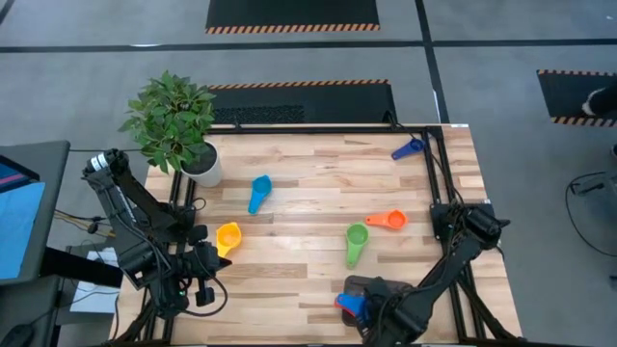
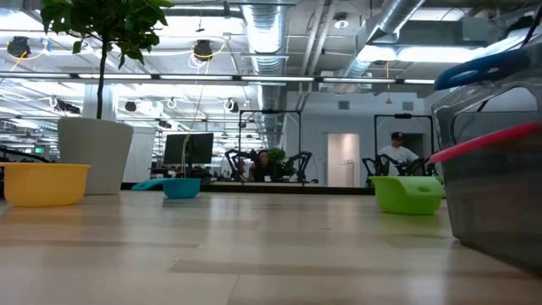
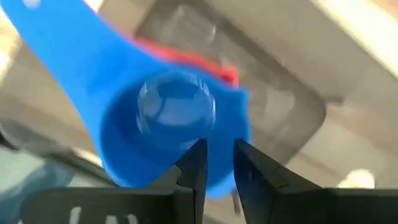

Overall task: Nest measuring cups in basket
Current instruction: Stack the blue measuring cup on top of the red measuring cup in the black bin

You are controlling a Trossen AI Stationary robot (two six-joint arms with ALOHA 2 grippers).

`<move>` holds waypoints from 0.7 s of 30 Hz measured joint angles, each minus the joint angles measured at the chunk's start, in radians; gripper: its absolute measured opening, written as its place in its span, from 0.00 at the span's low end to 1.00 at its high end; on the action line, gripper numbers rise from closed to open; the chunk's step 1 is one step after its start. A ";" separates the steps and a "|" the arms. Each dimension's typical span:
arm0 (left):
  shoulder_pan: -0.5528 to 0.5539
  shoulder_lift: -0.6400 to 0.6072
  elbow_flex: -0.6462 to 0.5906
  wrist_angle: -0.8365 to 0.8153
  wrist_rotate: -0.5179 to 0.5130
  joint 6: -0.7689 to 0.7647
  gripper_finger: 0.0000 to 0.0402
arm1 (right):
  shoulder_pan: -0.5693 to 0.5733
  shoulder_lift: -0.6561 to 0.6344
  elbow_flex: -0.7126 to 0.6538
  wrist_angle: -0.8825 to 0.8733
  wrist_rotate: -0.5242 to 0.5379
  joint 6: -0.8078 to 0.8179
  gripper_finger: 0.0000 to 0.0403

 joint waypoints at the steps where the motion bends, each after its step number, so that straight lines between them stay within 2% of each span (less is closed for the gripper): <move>1: 0.000 0.000 0.000 0.000 0.000 0.000 0.00 | 0.002 0.000 0.000 0.001 -0.020 -0.003 0.25; 11: 0.000 0.000 0.000 -0.001 0.001 0.018 0.00 | 0.031 0.000 0.000 -0.005 -0.120 0.018 0.25; 17: 0.000 0.000 0.000 -0.001 0.002 0.019 0.00 | 0.023 -0.008 0.020 -0.031 -0.091 0.033 0.25; 21: 0.000 0.000 0.000 -0.001 0.003 0.019 0.00 | 0.016 -0.012 0.052 -0.011 -0.003 -0.021 0.25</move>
